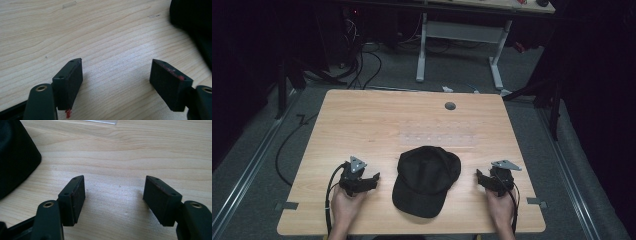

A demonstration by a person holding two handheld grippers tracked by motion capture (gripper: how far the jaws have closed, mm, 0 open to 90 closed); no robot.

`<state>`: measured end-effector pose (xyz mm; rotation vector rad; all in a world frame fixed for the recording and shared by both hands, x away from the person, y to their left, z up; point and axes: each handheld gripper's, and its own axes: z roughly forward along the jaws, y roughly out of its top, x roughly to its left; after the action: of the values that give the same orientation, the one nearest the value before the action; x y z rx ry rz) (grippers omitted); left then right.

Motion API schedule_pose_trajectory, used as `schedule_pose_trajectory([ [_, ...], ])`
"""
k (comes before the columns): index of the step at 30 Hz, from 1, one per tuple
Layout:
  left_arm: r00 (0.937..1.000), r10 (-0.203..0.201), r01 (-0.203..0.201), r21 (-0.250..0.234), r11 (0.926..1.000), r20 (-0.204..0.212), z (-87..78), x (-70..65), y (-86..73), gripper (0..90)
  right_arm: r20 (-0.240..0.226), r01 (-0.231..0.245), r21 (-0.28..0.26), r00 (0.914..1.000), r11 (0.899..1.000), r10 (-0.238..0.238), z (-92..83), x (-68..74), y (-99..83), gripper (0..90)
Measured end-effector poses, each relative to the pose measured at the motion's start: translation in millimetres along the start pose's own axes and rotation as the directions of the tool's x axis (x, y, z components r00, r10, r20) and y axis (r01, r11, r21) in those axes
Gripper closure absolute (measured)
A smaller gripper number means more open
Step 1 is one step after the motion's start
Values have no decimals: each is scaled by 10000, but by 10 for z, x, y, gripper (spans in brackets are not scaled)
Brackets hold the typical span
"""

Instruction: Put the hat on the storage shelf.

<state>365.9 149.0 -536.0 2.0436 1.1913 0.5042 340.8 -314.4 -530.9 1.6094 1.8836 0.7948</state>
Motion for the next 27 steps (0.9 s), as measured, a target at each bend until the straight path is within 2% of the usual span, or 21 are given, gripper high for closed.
schedule_pose_trajectory([
  [27, 10000, -29, 29, -16, 10000, 18, 0, 1, -1, 267, -150, 68, 9, 9999, 10000, -68, 1, -15, 5, 358],
])
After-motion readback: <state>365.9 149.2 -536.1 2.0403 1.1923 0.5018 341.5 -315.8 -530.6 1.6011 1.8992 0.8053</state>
